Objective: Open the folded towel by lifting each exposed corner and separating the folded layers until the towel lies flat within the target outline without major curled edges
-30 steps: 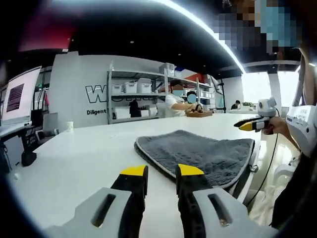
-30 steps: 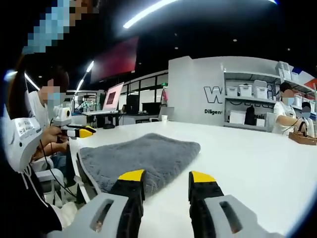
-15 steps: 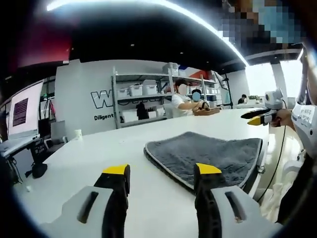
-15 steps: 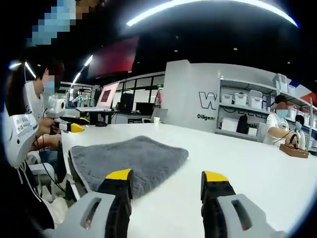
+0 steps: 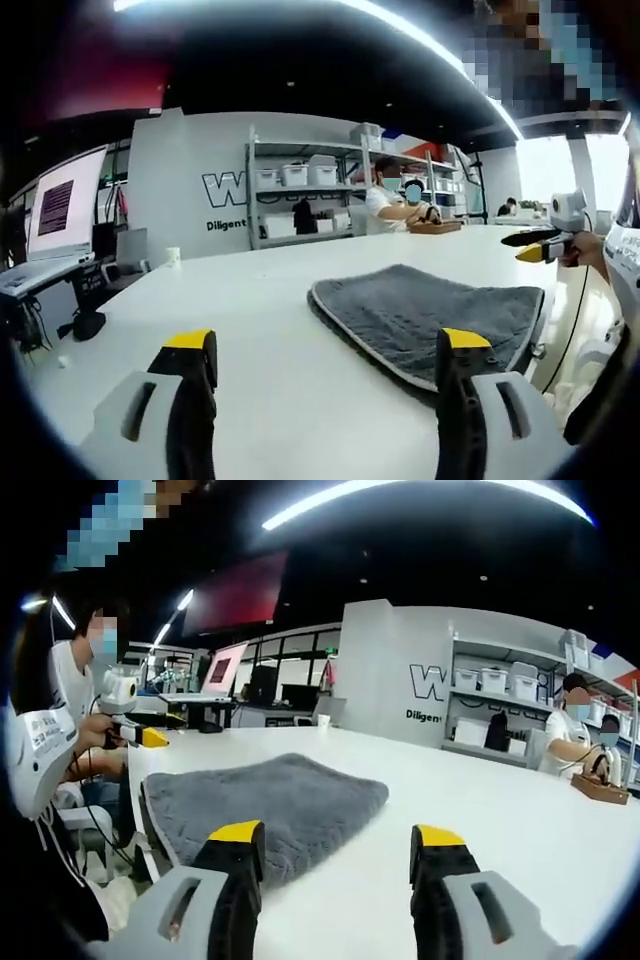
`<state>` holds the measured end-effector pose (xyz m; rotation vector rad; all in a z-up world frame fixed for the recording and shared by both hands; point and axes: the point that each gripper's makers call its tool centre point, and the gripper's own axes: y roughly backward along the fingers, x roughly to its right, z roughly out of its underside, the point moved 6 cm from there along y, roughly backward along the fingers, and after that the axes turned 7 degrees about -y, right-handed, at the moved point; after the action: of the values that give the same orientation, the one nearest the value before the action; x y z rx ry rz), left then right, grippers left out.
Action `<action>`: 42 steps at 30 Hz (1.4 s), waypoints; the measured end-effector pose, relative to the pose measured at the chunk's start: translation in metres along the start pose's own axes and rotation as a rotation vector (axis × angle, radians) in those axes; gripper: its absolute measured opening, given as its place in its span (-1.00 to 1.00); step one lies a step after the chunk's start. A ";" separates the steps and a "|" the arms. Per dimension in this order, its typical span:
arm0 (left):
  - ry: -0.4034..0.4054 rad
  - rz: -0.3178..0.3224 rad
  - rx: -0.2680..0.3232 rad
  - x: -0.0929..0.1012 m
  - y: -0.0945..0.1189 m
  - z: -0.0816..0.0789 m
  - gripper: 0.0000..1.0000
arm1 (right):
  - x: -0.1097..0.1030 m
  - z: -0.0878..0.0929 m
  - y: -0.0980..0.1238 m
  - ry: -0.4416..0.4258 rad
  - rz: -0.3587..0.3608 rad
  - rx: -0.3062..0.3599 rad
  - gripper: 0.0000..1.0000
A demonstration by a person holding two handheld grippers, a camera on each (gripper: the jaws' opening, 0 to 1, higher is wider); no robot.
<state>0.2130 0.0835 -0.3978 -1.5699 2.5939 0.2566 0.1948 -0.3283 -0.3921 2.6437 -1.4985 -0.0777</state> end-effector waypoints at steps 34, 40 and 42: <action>-0.027 0.052 -0.089 0.017 0.005 0.017 0.77 | -0.002 -0.016 -0.028 0.068 -0.087 -0.007 0.11; -0.034 0.050 -0.111 0.016 0.007 0.022 0.77 | -0.003 -0.018 -0.030 0.070 -0.095 -0.010 0.11; -0.040 0.063 -0.121 0.017 0.007 0.025 0.78 | -0.003 -0.018 -0.030 0.070 -0.097 -0.011 0.11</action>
<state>0.1988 0.0766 -0.4242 -1.5042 2.6450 0.4537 0.2206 -0.3096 -0.3775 2.6795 -1.3450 -0.0012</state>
